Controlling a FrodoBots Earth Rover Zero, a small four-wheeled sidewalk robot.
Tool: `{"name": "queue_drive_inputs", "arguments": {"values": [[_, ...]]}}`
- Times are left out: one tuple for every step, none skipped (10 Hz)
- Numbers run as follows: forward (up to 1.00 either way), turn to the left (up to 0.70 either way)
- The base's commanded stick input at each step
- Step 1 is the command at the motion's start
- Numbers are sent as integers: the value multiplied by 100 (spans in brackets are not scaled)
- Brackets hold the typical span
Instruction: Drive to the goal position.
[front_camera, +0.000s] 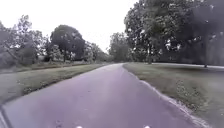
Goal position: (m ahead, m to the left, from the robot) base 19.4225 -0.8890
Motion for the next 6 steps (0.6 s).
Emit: {"name": "queue_drive_inputs", "arguments": {"values": [[70,5],[70,1],[70,1],[70,1],[70,1],[70,0]]}}
